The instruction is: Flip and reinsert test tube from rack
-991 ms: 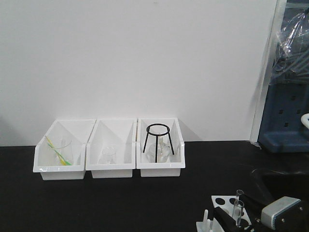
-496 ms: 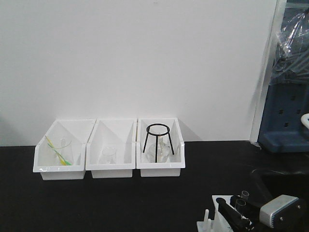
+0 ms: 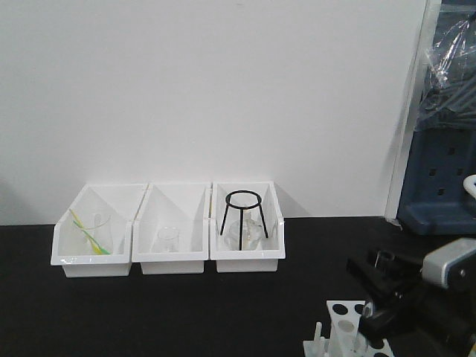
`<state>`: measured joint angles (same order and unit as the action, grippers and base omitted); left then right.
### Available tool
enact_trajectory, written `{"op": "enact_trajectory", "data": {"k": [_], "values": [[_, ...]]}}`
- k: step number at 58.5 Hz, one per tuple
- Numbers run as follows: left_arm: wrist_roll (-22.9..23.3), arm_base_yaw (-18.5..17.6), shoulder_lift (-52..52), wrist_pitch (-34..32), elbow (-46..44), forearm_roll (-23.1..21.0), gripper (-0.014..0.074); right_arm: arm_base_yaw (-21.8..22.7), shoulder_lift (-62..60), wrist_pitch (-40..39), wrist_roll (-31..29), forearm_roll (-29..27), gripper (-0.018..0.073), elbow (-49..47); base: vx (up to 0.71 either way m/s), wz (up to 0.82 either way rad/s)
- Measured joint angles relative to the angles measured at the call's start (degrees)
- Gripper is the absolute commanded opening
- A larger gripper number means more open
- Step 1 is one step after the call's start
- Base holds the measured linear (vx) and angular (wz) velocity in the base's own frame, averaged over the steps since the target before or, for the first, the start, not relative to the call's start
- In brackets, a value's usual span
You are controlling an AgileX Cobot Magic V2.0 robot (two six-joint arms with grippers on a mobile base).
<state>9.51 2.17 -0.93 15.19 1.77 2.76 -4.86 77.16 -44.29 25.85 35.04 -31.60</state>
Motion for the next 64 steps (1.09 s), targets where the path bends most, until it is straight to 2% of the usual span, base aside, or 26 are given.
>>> {"op": "enact_trajectory", "data": {"k": [9,17,21,28,30,34,39,43,47,50,55,58,64], "values": [[0.0,0.0,0.0,0.0,0.0,0.0,-0.0006,0.0,-7.5,12.6,8.2,6.9,-0.0012,-9.1,0.00,0.00],[0.0,0.0,0.0,0.0,0.0,0.0,-0.0006,0.0,-10.3,17.4,11.1,16.0,-0.0012,-15.1,0.00,0.00],[0.0,0.0,0.0,0.0,0.0,0.0,-0.0006,0.0,-10.8,18.3,7.6,26.8,-0.0010,-17.2,0.00,0.00],[0.0,0.0,0.0,0.0,0.0,0.0,-0.0006,0.0,-10.8,16.7,-1.3,54.5,-0.0008,-19.5,0.00,0.00],[0.0,0.0,0.0,0.0,0.0,0.0,-0.0006,0.0,-10.8,15.7,-2.7,59.5,-0.0007,-19.7,0.00,0.00],[0.0,0.0,0.0,0.0,0.0,0.0,-0.0006,0.0,-10.8,14.8,-4.1,64.5,-0.0007,-20.0,0.00,0.00],[0.0,0.0,0.0,0.0,0.0,0.0,-0.0006,0.0,-10.8,14.7,-3.9,66.2,-0.0007,-20.4,0.00,0.00],[0.0,0.0,0.0,0.0,0.0,0.0,-0.0006,0.0,-10.8,16.5,-0.3,63.9,-0.0007,-20.4,0.00,0.00],[0.0,0.0,0.0,0.0,0.0,0.0,-0.0006,-0.1,-10.8,22.7,9.0,53.6,-0.0007,-20.6,0.00,0.00],[0.0,0.0,0.0,0.0,0.0,0.0,-0.0006,-0.1,-11.0,30.6,18.2,41.1,-0.0007,-21.1,0.00,0.00],[0.0,0.0,0.0,0.0,0.0,0.0,-0.0006,0.1,-11.6,43.7,27.8,21.8,-0.0007,-22.3,0.00,0.00],[0.0,0.0,0.0,0.0,0.0,0.0,-0.0006,0.3,-11.6,48.9,29.5,15.0,-0.0007,-22.2,0.00,0.00],[0.0,0.0,0.0,0.0,0.0,0.0,-0.0006,0.4,-11.4,49.8,27.9,9.6,-0.0007,-20.5,0.00,0.00]]}}
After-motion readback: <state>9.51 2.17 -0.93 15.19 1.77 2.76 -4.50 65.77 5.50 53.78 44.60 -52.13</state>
